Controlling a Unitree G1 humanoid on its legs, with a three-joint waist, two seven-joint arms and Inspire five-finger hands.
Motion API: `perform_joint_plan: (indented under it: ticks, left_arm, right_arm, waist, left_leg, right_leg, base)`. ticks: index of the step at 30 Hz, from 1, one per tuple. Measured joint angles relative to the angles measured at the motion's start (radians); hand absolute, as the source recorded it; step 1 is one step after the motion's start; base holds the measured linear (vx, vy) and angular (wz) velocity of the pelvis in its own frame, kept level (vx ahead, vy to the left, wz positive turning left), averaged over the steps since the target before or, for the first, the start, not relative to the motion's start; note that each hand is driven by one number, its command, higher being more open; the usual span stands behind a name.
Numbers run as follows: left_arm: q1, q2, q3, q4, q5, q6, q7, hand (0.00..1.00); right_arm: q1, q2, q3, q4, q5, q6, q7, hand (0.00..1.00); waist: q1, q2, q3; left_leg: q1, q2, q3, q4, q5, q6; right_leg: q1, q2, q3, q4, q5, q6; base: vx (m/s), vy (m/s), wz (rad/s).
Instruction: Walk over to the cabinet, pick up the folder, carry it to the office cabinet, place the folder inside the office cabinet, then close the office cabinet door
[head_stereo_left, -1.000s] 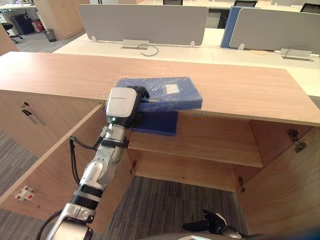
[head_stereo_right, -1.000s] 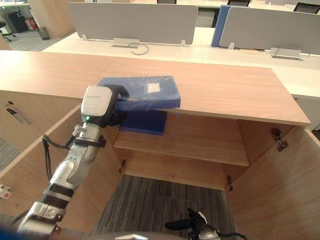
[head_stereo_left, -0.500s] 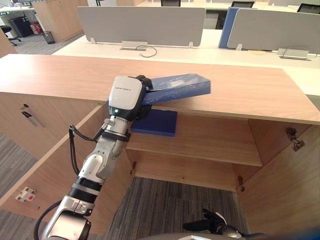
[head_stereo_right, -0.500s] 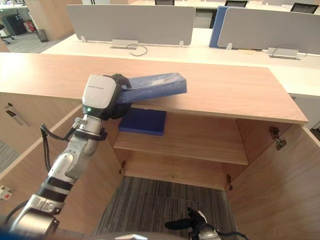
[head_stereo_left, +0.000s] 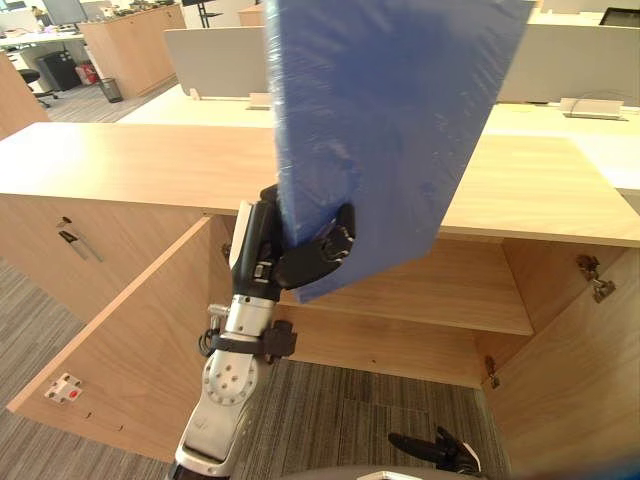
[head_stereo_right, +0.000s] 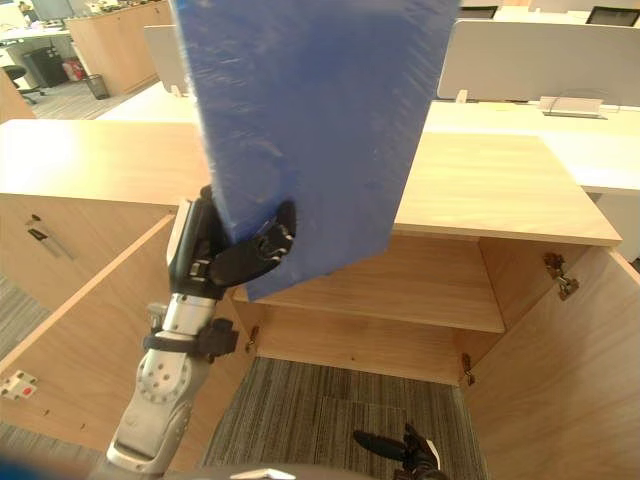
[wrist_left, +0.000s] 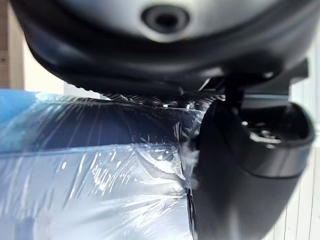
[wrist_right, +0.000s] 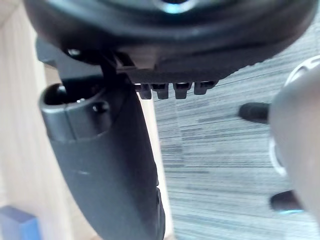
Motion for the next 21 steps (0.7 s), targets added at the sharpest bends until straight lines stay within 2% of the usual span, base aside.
perform_joint_plan:
  ticks: [2, 4, 9, 11, 15, 21]
  left_arm:
    - [0.033, -0.002, -0.004, -0.007, -0.165, 0.003, -0.046, 0.00]
    - [0.036, -0.004, -0.004, -0.008, -0.244, 0.006, -0.071, 0.00]
    - [0.098, -0.060, 0.031, -0.037, -0.307, 0.028, -0.079, 0.00]
    - [0.115, -0.069, 0.047, -0.037, -0.321, 0.034, -0.079, 0.00]
    - [0.152, -0.084, 0.107, -0.057, -0.323, 0.044, -0.078, 0.00]
    - [0.152, -0.108, 0.104, -0.074, -0.319, 0.051, -0.088, 0.00]
  right_arm:
    - [0.038, 0.049, -0.006, -0.246, -0.003, 0.007, -0.046, 1.00]
    - [0.050, 0.086, -0.021, -0.420, 0.001, 0.007, -0.079, 1.00]
    - [0.055, 0.113, -0.134, -0.839, -0.034, 0.007, -0.158, 1.00]
    - [0.046, 0.114, -0.179, -0.905, -0.084, 0.007, -0.190, 1.00]
    - [-0.022, 0.125, -0.310, -1.117, -0.238, 0.007, -0.313, 1.00]
    - [-0.094, 0.127, -0.316, -1.274, -0.405, 0.008, -0.379, 1.00]
  waist:
    - [-0.001, -0.001, -0.001]
    - [-0.003, -0.002, -0.001]
    - [0.005, -0.004, 0.000]
    - [0.006, -0.006, 0.001]
    - [0.007, -0.009, 0.002]
    - [0.005, -0.009, 0.002]
  left_leg:
    - [-0.002, 0.009, 0.021, 0.007, -0.005, -0.008]
    - [-0.006, 0.014, 0.024, 0.015, -0.006, -0.010]
    - [0.013, 0.016, 0.041, 0.017, -0.013, -0.011]
    - [0.024, 0.017, 0.046, 0.021, -0.020, -0.011]
    - [0.024, 0.022, 0.067, 0.045, -0.037, -0.012]
    - [0.024, 0.027, 0.070, 0.049, -0.038, -0.013]
  right_leg:
    - [-0.011, 0.011, 0.021, 0.001, 0.002, -0.008]
    - [-0.013, 0.015, 0.025, 0.003, 0.003, -0.012]
    - [-0.001, 0.022, 0.041, 0.003, 0.005, -0.015]
    - [0.008, 0.022, 0.047, 0.003, 0.005, -0.014]
    - [0.008, 0.024, 0.069, 0.003, 0.006, -0.015]
    - [0.008, 0.028, 0.072, 0.003, 0.006, -0.016]
  base:
    - [-0.02, -0.020, -0.27]
    - [-0.01, -0.028, -0.11]
    - [-0.01, 0.005, -0.09]
    - [-0.02, 0.029, -0.10]
    - [-0.04, 0.019, -0.17]
    - [-0.01, -0.002, -0.02]
